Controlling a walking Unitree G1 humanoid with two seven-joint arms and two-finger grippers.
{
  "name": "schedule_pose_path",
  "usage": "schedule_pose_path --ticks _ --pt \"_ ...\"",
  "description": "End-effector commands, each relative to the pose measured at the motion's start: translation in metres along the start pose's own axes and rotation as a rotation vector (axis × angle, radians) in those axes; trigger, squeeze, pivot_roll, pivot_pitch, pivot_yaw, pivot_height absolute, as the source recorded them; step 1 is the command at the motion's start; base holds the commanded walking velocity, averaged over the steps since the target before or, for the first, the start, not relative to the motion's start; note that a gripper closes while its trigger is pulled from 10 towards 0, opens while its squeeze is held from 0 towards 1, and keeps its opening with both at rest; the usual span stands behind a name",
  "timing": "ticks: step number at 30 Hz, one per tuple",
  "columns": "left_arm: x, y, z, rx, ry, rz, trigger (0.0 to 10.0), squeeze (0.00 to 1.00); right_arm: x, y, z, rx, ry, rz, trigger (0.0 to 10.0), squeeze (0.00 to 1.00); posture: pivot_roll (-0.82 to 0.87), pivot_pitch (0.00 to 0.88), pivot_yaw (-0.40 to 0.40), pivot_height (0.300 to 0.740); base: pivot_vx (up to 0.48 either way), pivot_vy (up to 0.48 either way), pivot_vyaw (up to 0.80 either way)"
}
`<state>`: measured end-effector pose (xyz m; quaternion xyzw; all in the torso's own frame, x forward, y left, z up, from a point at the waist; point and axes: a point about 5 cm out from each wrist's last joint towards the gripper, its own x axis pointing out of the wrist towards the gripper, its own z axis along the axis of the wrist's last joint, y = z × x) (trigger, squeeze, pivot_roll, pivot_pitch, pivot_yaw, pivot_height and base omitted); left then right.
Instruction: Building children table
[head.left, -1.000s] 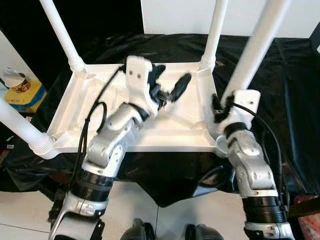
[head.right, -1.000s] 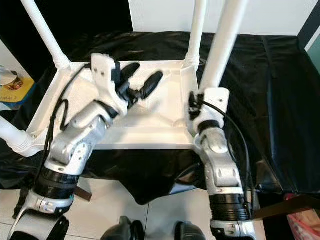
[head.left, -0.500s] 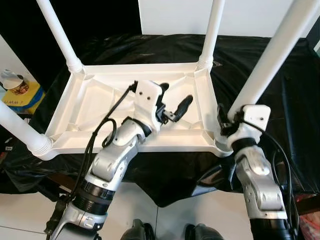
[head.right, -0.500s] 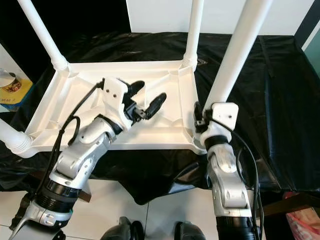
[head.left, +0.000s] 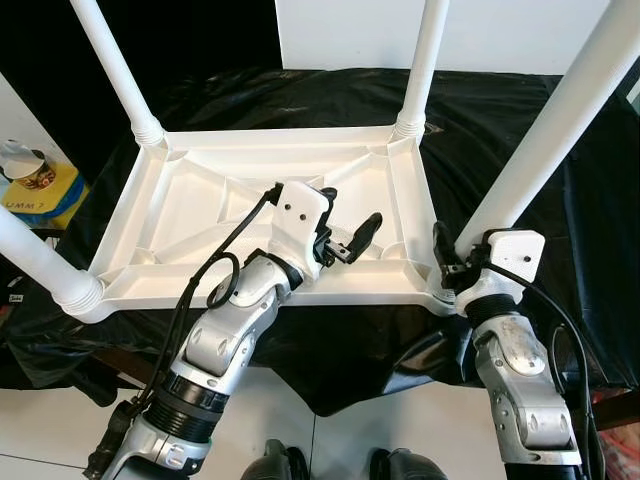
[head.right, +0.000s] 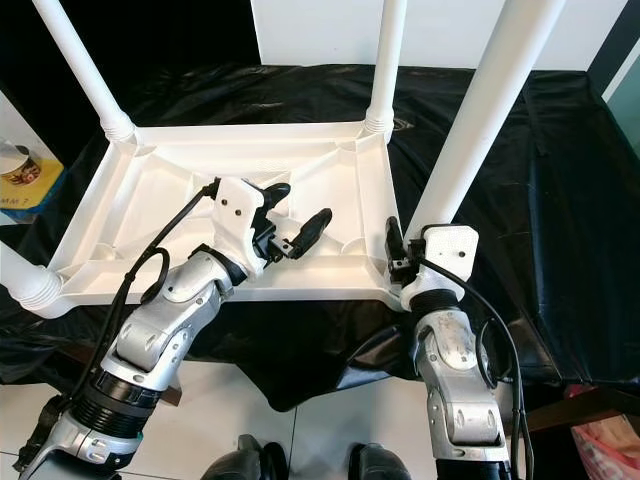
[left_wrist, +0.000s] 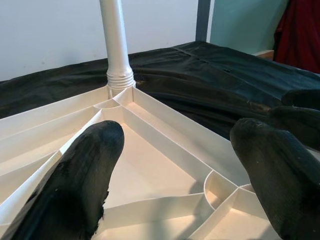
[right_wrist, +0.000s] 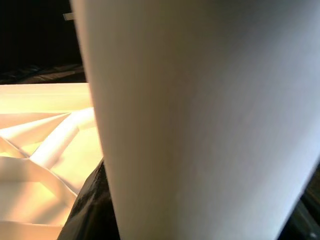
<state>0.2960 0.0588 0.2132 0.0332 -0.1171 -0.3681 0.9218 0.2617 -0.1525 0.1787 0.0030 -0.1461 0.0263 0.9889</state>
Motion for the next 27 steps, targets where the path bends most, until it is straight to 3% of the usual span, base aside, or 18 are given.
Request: schedule_pose_path --ticks 1,5,8,10,12,16,21,27 --pt "-0.004 -0.011 -0.004 0.012 0.014 -0.123 10.0 0.00 -0.005 0.002 -0.010 0.011 0.052 0.009 10.0 0.00 -0.10 0.166 0.026 0.740 0.000 0.000 0.00" --pt "-0.006 -0.017 -0.007 0.012 0.026 -0.169 10.0 0.00 -0.008 0.001 -0.012 0.010 0.060 0.007 10.0 0.00 -0.10 0.169 0.026 0.740 0.000 0.000 0.00" --pt "-0.014 -0.027 -0.008 0.020 0.035 -0.274 10.0 0.00 -0.009 -0.001 -0.015 0.005 0.068 0.006 10.0 0.00 -0.10 0.170 0.026 0.740 0.000 0.000 0.00" --pt "-0.014 -0.027 -0.008 0.020 0.035 -0.274 10.0 0.00 -0.009 -0.001 -0.015 0.005 0.068 0.006 10.0 0.00 -0.10 0.170 0.026 0.740 0.000 0.000 0.00" --pt "-0.021 -0.035 -0.007 0.018 0.033 -0.360 10.0 0.00 -0.009 -0.002 -0.015 0.003 0.068 0.007 10.0 0.00 -0.10 0.169 0.027 0.740 0.000 0.000 0.00" --pt "-0.026 -0.039 -0.005 0.011 0.031 -0.418 10.0 0.00 -0.008 -0.002 -0.015 0.001 0.067 0.009 10.0 0.00 -0.10 0.169 0.029 0.740 0.000 0.000 0.00" --pt "-0.039 -0.048 -0.013 0.014 0.118 -0.555 10.0 0.00 -0.008 -0.001 -0.017 -0.002 0.062 0.026 10.0 0.00 -0.10 0.168 0.028 0.740 0.000 0.000 0.00" --pt "-0.043 -0.050 -0.021 0.033 0.169 -0.570 10.0 0.00 -0.012 0.001 -0.020 -0.018 0.059 0.062 10.0 0.00 -0.10 0.169 0.029 0.740 0.000 0.000 0.00"
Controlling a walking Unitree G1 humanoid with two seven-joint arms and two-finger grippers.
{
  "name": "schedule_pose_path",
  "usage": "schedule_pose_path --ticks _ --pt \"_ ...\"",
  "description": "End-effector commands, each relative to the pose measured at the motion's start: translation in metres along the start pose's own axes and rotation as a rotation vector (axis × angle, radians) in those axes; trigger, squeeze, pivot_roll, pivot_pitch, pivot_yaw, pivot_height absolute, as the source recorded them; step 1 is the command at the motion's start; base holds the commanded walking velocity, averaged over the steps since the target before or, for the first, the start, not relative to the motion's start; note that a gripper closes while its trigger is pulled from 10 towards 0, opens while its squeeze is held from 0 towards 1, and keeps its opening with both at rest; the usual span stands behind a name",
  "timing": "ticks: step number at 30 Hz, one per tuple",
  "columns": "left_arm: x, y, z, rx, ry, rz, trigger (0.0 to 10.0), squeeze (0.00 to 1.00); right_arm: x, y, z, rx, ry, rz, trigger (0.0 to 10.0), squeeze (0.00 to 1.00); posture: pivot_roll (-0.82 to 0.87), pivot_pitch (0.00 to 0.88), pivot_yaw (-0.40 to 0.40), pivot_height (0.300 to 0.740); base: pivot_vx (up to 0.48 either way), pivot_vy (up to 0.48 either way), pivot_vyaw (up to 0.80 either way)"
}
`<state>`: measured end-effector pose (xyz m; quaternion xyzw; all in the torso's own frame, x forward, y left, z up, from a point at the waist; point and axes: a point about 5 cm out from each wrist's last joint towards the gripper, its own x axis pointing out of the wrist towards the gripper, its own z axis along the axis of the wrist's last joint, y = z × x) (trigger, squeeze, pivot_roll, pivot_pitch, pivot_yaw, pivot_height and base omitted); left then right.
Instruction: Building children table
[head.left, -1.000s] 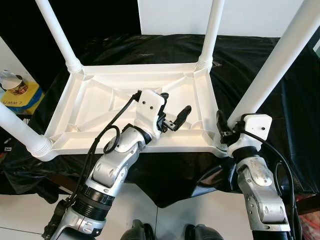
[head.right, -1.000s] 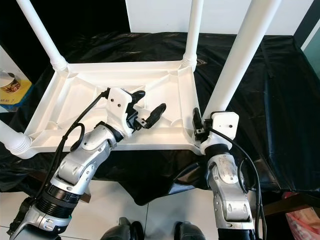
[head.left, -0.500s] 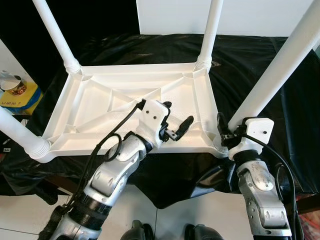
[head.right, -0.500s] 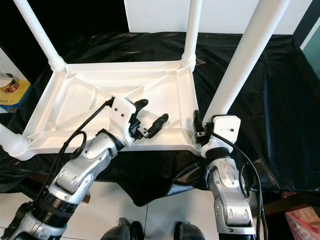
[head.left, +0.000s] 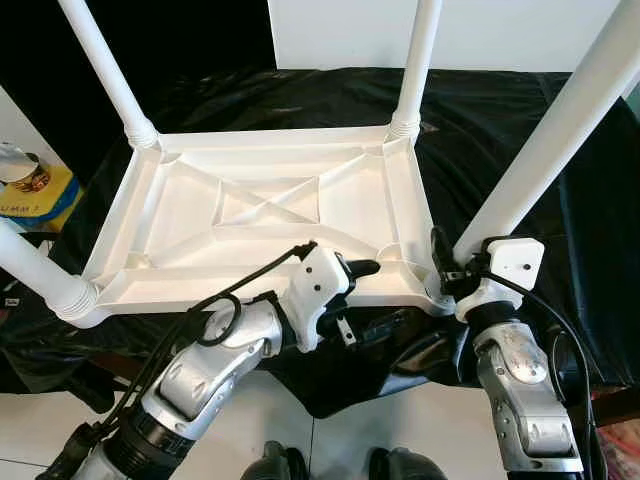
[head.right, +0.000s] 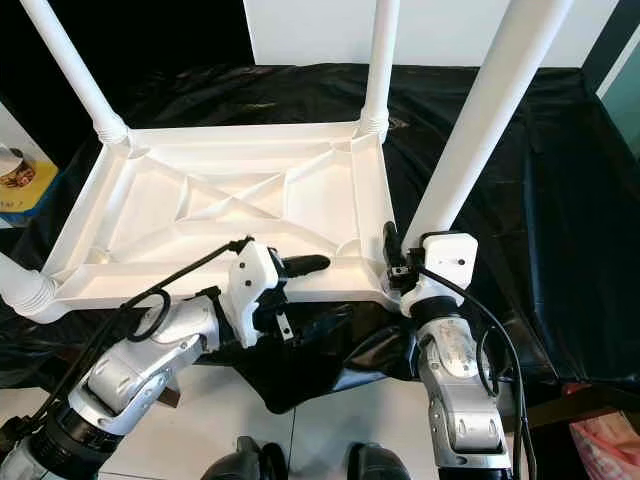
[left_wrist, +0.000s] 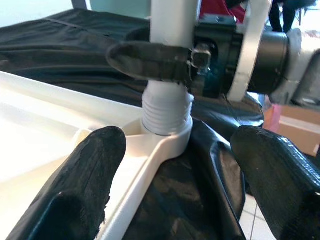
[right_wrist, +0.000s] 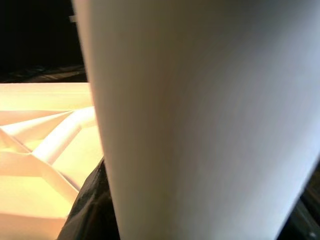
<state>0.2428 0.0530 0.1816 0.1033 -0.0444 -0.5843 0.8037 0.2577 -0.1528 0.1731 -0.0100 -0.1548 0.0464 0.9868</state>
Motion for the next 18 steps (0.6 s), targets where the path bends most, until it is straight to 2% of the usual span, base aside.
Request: schedule_pose_path --ticks 1,5,9,18 --pt "0.000 -0.007 -0.003 -0.002 0.022 -0.058 10.0 0.00 -0.006 0.001 -0.016 0.004 0.076 0.019 10.0 0.00 -0.10 0.169 0.029 0.740 0.000 0.000 0.00" --pt "-0.001 -0.004 -0.006 0.001 0.042 -0.056 10.0 0.00 -0.010 0.001 -0.020 -0.011 0.081 0.046 10.0 0.00 -0.10 0.171 0.028 0.740 0.000 0.000 0.00" --pt "-0.002 0.004 -0.007 0.015 0.061 -0.007 10.0 0.00 -0.014 0.001 -0.024 -0.043 0.084 0.093 10.0 0.00 -0.10 0.172 0.028 0.740 0.000 0.000 0.00" --pt "-0.003 0.006 -0.006 0.015 0.060 0.007 10.0 0.00 -0.017 0.003 -0.028 -0.076 0.084 0.158 10.0 0.00 -0.10 0.171 0.029 0.740 0.000 0.000 0.00"
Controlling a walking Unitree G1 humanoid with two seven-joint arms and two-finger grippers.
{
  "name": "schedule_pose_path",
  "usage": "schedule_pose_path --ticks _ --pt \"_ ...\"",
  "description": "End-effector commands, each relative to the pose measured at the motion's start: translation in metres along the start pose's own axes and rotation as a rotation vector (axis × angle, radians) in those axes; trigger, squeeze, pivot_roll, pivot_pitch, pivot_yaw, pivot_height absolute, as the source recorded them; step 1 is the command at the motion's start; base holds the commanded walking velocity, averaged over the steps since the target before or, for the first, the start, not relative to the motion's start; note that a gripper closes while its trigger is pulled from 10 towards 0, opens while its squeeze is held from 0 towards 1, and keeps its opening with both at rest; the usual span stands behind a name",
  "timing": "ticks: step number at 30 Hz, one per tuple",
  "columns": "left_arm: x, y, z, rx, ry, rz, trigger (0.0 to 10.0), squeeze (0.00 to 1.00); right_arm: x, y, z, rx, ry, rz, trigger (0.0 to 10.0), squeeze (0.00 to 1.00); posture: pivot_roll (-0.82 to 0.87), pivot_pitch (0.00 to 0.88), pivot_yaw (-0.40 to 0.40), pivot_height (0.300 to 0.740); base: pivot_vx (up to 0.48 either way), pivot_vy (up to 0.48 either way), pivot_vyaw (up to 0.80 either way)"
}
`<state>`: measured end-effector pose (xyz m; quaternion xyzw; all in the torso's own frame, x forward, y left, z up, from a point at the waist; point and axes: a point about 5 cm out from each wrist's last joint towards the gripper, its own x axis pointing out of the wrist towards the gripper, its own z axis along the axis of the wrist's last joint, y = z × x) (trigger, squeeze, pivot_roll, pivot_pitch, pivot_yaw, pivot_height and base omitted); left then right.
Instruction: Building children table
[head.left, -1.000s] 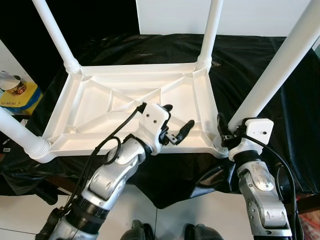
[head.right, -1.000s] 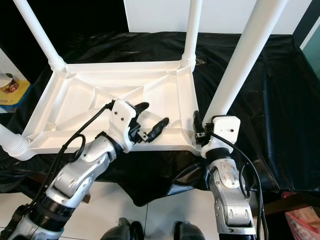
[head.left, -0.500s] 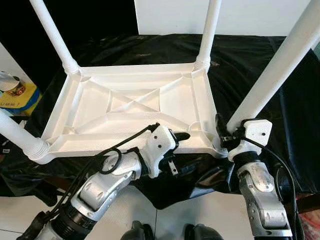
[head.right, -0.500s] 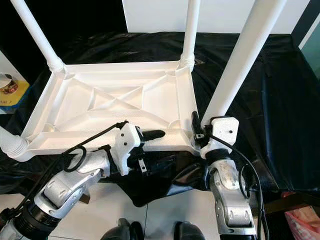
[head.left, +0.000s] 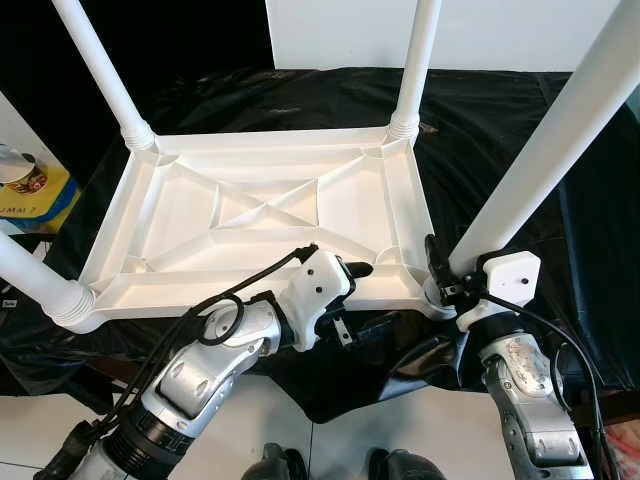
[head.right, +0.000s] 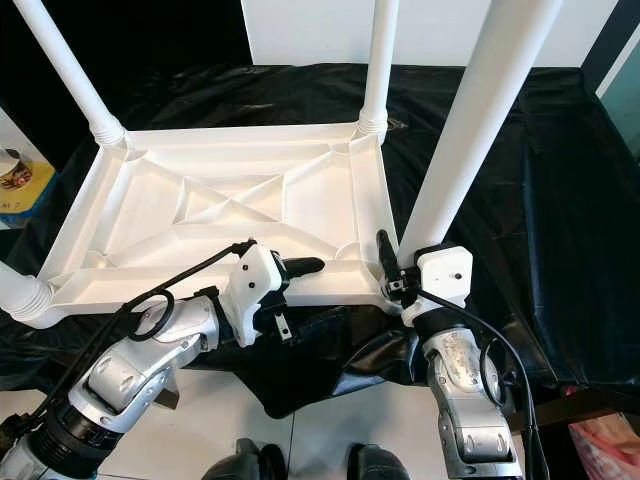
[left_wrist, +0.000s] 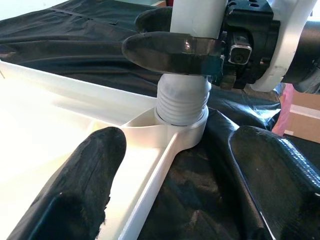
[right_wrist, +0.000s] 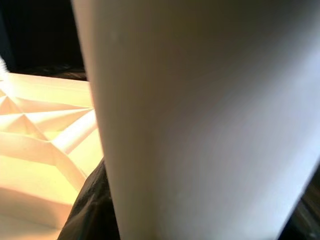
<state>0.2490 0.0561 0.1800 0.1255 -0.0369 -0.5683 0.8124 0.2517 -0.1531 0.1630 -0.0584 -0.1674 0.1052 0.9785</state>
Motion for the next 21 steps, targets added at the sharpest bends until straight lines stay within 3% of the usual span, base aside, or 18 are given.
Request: schedule_pose_path --ticks 1,17,21 --pt "-0.002 0.000 -0.003 -0.009 0.018 -0.023 10.0 0.00 -0.010 0.007 -0.021 0.009 0.109 0.051 10.0 0.00 -0.10 0.171 0.029 0.740 0.000 0.000 0.00" --pt "-0.002 0.001 0.000 -0.003 0.017 -0.022 10.0 0.00 -0.017 0.018 -0.028 -0.036 0.116 0.191 10.0 0.00 -0.09 0.172 0.036 0.740 0.000 0.000 0.00" --pt "-0.002 0.002 0.000 0.001 0.016 -0.023 10.0 0.00 -0.015 0.015 -0.030 0.049 0.139 0.155 10.0 0.00 -0.09 0.168 0.037 0.740 0.000 0.000 0.00"
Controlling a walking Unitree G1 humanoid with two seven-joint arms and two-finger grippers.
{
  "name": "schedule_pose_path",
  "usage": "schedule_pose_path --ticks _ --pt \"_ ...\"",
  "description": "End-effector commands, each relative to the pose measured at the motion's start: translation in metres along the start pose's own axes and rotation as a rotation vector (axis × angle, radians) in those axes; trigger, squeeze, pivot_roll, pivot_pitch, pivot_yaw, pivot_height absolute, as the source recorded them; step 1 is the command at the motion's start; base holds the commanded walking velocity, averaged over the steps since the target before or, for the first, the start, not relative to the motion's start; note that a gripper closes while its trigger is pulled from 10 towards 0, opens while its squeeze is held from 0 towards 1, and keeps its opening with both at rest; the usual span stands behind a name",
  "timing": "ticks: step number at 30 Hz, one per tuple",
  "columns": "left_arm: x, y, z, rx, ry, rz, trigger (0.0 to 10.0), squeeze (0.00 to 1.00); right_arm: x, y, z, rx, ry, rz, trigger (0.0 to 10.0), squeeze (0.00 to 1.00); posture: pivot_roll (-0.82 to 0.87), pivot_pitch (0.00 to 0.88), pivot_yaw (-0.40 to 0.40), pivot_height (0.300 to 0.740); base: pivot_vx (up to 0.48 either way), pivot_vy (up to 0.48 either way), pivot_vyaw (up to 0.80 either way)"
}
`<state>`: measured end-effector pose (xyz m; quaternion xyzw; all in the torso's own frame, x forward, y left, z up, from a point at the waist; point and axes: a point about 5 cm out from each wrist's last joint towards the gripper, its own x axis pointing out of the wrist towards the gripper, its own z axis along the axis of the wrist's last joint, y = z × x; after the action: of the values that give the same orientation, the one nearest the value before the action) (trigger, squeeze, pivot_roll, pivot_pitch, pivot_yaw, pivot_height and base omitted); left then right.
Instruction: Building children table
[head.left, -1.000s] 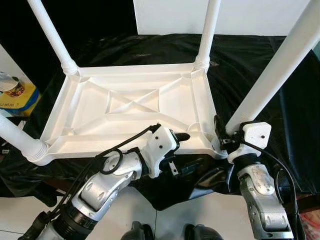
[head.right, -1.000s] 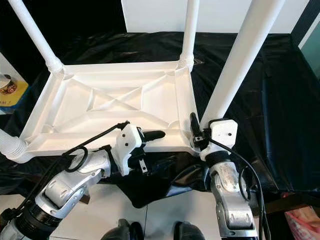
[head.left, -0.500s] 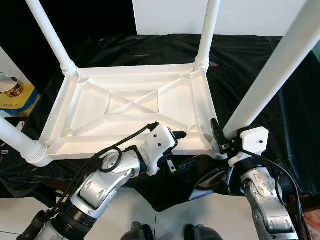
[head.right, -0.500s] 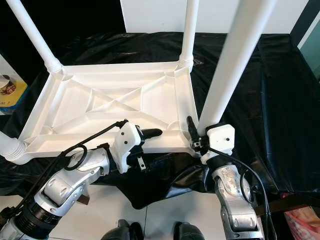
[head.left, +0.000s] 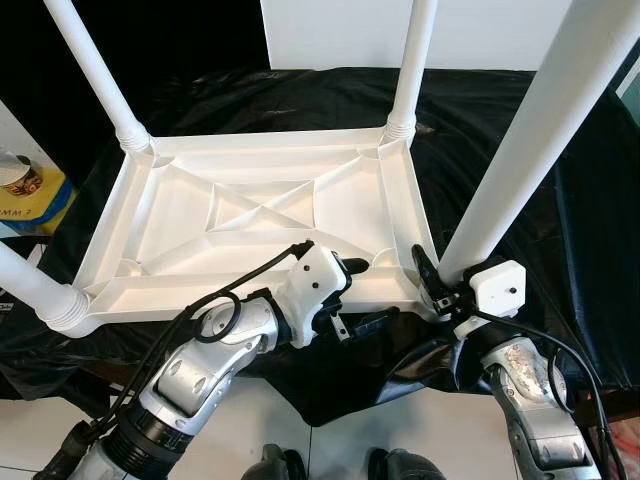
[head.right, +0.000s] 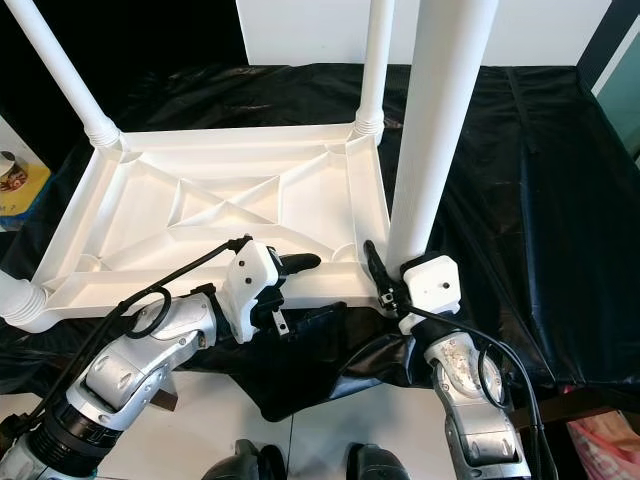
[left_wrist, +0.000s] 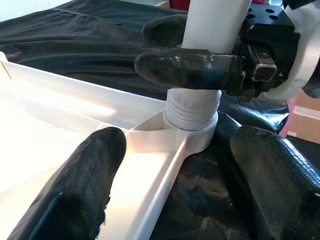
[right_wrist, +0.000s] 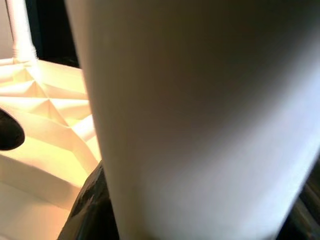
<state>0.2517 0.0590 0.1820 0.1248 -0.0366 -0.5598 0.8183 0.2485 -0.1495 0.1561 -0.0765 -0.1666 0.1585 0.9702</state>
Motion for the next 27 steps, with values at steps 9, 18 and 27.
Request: schedule_pose_path --ticks 9,18,27 --pt "-0.001 -0.001 0.001 0.009 0.013 -0.043 10.0 0.00 -0.006 0.004 -0.032 0.186 0.196 -0.055 10.0 0.00 -0.09 0.161 0.039 0.740 0.000 0.000 0.00" --pt "-0.001 -0.001 0.002 0.016 0.010 -0.046 10.0 0.00 -0.008 -0.008 -0.041 0.277 0.251 -0.189 10.0 0.00 -0.09 0.158 0.039 0.740 0.000 0.000 0.00" --pt "-0.001 -0.001 0.003 0.017 0.009 -0.049 10.0 0.00 -0.008 -0.006 -0.040 0.232 0.246 -0.191 10.0 0.00 -0.09 0.156 0.043 0.740 0.000 0.000 0.00"
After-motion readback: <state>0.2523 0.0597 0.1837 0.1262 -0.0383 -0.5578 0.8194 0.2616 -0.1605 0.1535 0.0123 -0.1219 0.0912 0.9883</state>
